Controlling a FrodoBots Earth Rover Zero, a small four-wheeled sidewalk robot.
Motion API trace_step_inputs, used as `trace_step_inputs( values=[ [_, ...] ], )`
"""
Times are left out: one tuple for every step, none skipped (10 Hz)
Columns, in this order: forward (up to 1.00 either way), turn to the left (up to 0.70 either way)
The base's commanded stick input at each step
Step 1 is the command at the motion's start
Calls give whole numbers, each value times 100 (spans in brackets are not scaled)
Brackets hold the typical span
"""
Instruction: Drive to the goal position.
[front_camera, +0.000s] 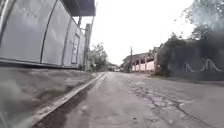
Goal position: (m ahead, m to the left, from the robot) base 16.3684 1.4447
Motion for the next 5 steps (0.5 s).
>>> trace_step_inputs(
  values=[
    [70, -2],
    [70, -32],
    [70, -34],
    [70, -34],
    [70, -34]
  ],
)
